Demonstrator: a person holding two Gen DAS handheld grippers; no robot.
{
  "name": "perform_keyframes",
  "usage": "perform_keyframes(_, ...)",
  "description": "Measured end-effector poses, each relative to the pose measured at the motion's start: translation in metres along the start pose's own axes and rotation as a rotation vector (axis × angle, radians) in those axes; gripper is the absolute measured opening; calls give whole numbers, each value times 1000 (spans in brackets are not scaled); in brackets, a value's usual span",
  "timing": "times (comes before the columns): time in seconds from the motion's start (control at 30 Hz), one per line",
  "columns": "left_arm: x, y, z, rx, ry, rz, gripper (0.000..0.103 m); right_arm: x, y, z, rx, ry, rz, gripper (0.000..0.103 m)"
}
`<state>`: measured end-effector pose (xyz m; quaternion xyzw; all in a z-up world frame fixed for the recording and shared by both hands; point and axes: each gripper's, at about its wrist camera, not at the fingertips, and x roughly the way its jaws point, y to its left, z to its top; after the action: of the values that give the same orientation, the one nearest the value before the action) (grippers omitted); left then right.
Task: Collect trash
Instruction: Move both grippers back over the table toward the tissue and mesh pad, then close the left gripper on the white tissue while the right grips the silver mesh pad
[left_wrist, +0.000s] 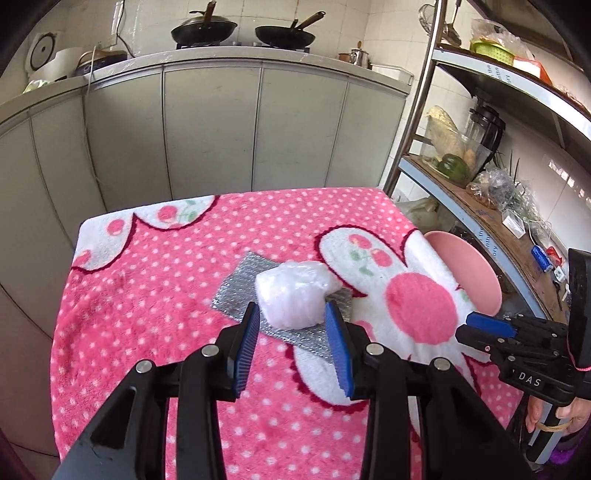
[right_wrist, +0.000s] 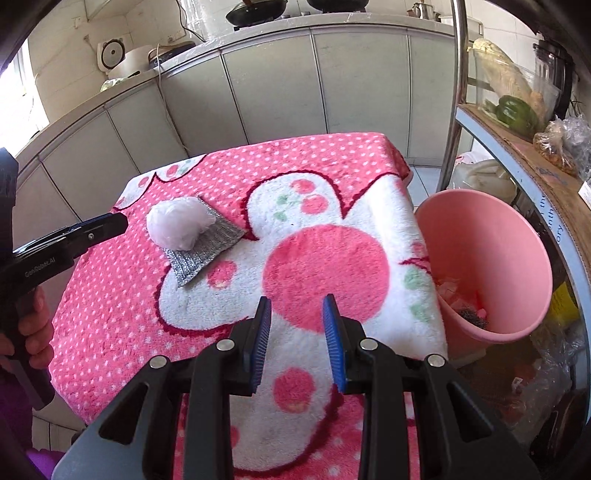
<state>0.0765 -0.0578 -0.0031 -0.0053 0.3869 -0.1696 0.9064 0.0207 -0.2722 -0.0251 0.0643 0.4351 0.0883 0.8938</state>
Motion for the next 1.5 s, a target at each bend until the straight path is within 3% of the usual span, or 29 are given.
perform_keyframes(0.23,16,6,1,-46,23,-32,36,13,8,0,-19,31,22,29)
perform_keyframes(0.63,60,7,8,-60,56,-2,35,24,7,5,-14,47,33,29)
perform_keyframes(0.7,63,8,8,-61,52,-11,17,25,10,8,-16,47,43,29)
perform_keyframes(0.77,63,9,8,-66,43,-18,8,28,15,14,-18,45,64,29)
perform_keyframes(1.07,22,24,9,-79,-45,-12,4,58,41,43,-56,62,168,29)
perform_keyframes(1.33,-9,49,-2,-146,-48,4,4,94,72,76,-219,84,168,29)
perform_keyframes(1.5,-18,58,-10,-198,-35,14,4,124,71,88,-247,166,199,30)
